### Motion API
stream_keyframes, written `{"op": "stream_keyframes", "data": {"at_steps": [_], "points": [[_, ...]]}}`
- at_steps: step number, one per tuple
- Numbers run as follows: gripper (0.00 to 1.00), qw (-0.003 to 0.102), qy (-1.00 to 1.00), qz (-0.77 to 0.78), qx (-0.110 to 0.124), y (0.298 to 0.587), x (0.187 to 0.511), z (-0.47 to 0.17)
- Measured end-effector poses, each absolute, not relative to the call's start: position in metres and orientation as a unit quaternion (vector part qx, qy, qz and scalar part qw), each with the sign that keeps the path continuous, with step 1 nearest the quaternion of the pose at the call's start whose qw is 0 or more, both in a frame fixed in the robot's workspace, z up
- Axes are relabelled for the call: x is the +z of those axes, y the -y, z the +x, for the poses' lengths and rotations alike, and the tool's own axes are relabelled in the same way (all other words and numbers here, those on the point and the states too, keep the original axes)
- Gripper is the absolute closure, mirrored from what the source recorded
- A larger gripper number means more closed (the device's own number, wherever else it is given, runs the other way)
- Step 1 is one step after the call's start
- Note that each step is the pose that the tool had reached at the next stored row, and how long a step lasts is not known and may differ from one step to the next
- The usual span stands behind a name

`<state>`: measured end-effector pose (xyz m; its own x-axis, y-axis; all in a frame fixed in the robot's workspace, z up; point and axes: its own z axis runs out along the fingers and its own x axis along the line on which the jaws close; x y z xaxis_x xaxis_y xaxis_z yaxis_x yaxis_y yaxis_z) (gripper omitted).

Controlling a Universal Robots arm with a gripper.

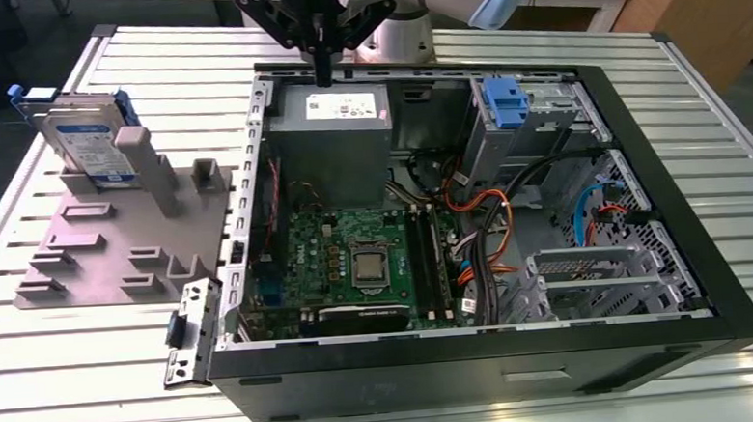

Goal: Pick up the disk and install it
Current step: 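Reach for the disk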

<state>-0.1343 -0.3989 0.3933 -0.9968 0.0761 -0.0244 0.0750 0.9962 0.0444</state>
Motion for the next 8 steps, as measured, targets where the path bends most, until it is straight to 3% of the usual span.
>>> {"op": "stream_keyframes", "data": {"at_steps": [8], "points": [[0.89, 0.013, -0.999, 0.038, 0.022, 0.3989, 0.3933, -0.1361]]}}
